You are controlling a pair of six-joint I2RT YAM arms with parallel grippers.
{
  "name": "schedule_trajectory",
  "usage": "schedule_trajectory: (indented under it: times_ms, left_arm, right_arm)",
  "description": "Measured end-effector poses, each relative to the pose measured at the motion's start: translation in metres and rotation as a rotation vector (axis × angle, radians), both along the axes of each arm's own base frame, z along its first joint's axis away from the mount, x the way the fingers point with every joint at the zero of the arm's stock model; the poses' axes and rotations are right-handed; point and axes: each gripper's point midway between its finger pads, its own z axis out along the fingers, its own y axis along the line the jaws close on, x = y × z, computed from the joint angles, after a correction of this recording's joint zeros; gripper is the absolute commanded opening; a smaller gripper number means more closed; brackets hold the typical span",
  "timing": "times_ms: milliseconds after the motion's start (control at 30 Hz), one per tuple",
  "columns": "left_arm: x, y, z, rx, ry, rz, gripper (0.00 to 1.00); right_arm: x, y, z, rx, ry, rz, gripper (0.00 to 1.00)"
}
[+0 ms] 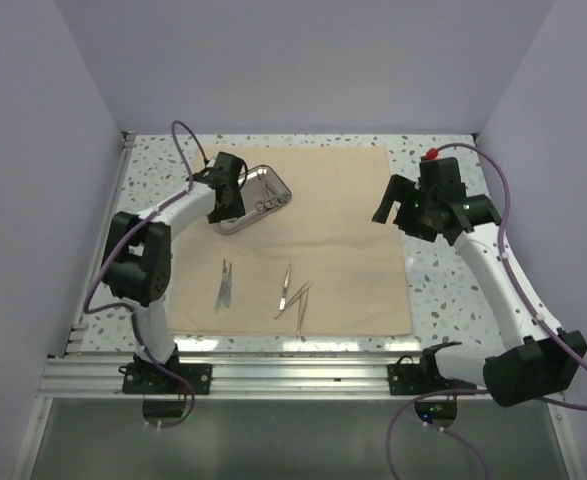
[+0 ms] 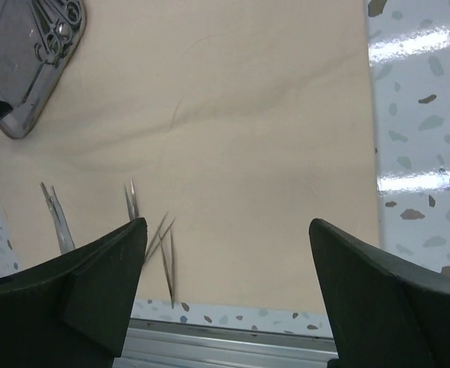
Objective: Open and lay out the surgical kit
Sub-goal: Adjust the container in the surgical kit.
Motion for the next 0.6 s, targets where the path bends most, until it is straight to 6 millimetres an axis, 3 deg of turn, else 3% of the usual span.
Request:
schedule_trajectory:
  times_ms: [167, 433, 600]
  left_arm:
    - [0.035, -0.008, -0.045, -0.006, 0.072, -0.036, 0.51]
    - [0.111, -0.007, -0.041, -0.027, -0.03, -0.045, 0.48]
    - [0.136, 0.005, -0.042, 0.001, -0.071, -0.056, 0.48]
  right_arm:
    - [0.031, 0.011, -0.002, -0.003, 0.013, 0.011, 0.9]
    - [0.075, 0.032, -0.016, -0.021, 0.054, 0.046, 0.89]
    - [0.097, 0.039, -0.022, -0.03, 0.065, 0.054, 0.89]
